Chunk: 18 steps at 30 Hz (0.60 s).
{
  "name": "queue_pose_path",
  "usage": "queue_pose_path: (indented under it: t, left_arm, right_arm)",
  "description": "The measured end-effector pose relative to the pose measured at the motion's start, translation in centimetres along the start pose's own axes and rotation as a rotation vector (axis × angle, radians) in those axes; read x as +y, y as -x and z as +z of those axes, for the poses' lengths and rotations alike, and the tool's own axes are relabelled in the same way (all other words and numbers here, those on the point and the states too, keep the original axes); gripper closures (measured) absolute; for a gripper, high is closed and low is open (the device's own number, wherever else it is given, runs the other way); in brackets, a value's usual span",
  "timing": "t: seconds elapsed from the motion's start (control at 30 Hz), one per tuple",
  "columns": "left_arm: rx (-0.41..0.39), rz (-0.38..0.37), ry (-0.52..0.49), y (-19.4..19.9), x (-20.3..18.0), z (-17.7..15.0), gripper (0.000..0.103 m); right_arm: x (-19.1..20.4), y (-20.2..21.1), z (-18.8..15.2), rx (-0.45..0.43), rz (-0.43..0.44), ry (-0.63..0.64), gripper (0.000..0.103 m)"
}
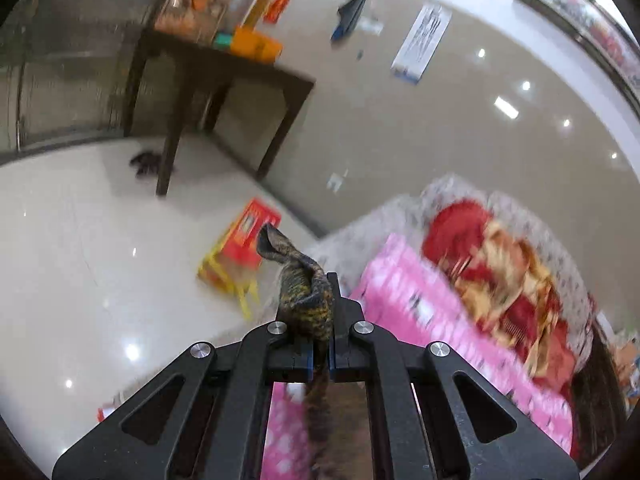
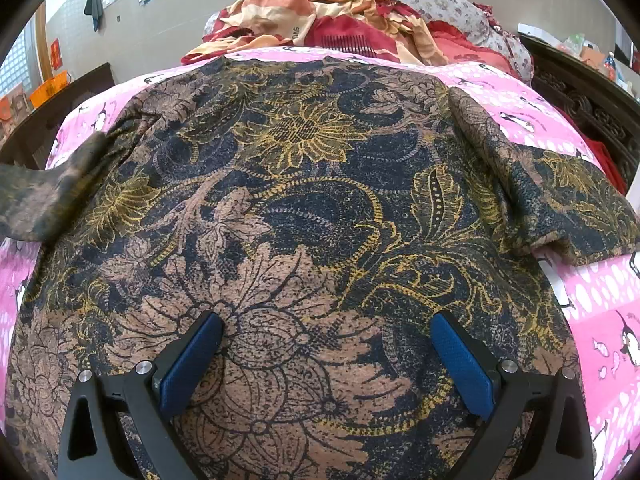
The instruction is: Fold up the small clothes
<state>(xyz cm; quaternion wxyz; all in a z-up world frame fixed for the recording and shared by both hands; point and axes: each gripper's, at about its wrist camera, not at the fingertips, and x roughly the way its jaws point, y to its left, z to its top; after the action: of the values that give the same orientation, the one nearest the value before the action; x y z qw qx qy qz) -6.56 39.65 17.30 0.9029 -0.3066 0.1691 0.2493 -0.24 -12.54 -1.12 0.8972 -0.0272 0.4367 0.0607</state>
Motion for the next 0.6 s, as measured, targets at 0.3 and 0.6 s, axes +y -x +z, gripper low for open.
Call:
queue_pose_path:
  t: [0.3, 0.6]
  left_arm:
    - [0.225, -0.458, -0.301, -0.9, -18.2, -10.2, 0.1]
    - [0.603, -0.459, -0.61, -6.6, -28.1, -33.5, 0.098]
  right_arm:
    - [-0.3, 1.0, 0.5, 0.025, 0.024, -0.022, 0.0]
    - [-4.3, 6.1, 1.8, -0.033, 0.112, -0.044, 0.0]
